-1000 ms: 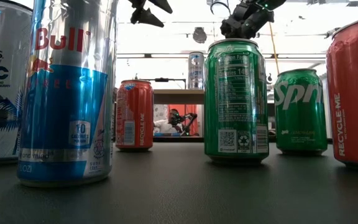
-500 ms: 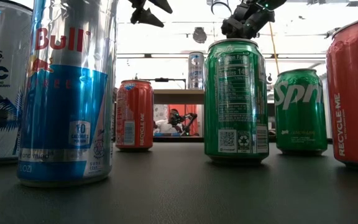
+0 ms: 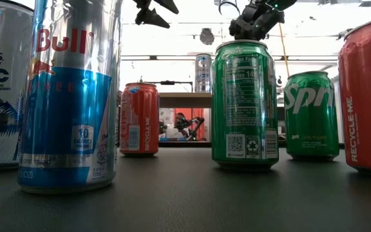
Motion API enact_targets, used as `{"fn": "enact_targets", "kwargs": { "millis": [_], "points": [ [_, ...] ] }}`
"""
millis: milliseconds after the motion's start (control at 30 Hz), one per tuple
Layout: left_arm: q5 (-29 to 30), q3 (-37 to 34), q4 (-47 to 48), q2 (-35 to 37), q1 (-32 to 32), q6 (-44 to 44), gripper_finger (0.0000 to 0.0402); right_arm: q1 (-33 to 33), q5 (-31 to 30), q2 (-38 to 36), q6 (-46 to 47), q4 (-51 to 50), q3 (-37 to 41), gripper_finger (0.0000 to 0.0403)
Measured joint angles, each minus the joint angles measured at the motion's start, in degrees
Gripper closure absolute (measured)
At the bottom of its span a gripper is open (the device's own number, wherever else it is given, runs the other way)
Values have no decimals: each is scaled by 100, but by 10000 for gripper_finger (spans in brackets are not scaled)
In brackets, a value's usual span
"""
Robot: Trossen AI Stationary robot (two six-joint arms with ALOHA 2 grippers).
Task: Place canned beverage on shelf
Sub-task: Adjust the blue soda can on the shelf
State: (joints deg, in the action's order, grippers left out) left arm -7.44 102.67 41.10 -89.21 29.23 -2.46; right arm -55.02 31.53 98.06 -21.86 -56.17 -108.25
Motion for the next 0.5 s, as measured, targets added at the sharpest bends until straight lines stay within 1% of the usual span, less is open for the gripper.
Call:
{"fn": "enact_targets", "kwargs": {
  "millis": [333, 500],
  "points": [
    [-1, 0, -2, 0, 1, 10, 55, 0, 2, -27, 33, 27, 2, 351],
    [0, 0, -7, 0, 1, 22, 55, -2, 2, -180, 162, 71, 2, 351]
  ]
}}
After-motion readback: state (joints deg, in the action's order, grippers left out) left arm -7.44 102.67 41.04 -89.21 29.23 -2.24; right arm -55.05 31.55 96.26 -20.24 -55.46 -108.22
